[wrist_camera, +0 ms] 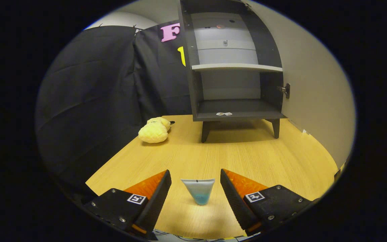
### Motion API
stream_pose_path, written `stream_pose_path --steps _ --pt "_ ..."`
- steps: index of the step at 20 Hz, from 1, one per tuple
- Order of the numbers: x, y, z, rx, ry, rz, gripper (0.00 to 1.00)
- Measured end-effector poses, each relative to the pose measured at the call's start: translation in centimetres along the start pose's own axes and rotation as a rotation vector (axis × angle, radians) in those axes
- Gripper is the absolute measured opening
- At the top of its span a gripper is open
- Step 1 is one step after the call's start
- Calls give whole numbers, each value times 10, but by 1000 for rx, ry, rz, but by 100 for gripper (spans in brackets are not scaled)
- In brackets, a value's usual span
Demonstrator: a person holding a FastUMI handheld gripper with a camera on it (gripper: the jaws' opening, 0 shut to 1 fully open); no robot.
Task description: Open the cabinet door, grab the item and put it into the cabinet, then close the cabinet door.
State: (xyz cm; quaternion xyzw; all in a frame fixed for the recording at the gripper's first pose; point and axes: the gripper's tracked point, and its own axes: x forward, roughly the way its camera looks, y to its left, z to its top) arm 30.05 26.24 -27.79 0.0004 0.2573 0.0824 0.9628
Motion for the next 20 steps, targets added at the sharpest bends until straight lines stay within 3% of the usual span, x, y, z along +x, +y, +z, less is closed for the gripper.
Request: stream_pose_path --steps 5,13,20 --pt "21 1 -31 -14 81 -15 88" --pt "28 -8 -48 -29 140 -51 56" --pt "21 -18 -6 -9 118 -49 54"
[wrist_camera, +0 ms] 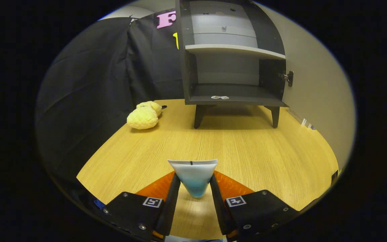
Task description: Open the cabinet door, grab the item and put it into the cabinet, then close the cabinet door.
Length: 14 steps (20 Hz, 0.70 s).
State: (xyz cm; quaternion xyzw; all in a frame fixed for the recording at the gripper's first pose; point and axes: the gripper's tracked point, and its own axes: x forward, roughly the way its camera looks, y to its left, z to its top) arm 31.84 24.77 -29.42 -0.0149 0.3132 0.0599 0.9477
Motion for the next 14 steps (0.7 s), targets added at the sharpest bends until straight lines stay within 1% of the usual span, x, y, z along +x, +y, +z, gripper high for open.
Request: stream_pose_path --steps 8,12,14 --pt "-13 -16 82 0 -87 9 54" --pt "-17 -29 130 -29 -137 -3 54" --pt "-18 -34 156 -23 -164 -3 54"
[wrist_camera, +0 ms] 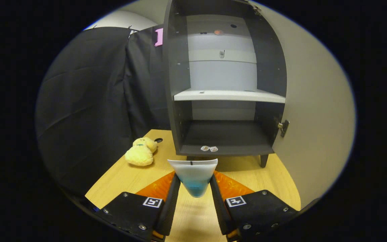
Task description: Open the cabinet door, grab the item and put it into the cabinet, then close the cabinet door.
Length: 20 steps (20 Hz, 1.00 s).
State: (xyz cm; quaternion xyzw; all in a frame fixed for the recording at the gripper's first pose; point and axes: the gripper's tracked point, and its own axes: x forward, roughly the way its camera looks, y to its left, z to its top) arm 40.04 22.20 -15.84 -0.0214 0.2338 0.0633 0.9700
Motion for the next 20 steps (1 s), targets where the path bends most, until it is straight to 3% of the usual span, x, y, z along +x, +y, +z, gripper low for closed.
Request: stream_pose_path --steps 11,20 --pt "26 -33 138 4 -163 -11 54" --pt "79 -54 224 45 -210 -14 54"
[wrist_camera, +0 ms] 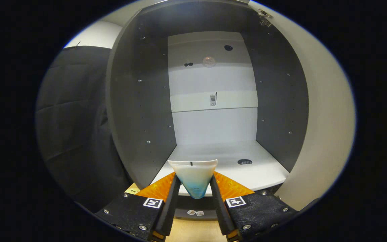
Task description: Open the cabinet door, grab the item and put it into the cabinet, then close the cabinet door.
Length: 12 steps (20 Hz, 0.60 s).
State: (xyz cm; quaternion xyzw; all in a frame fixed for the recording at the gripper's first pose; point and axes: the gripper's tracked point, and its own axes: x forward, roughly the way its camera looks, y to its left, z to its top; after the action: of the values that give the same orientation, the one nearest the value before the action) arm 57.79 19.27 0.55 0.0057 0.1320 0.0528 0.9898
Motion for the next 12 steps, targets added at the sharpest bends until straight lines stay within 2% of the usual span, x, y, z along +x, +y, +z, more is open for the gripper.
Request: stream_pose_path --steps 3,12 --pt "25 -1 10 7 5 4 54" --pt "82 -12 -1 44 64 -21 54"
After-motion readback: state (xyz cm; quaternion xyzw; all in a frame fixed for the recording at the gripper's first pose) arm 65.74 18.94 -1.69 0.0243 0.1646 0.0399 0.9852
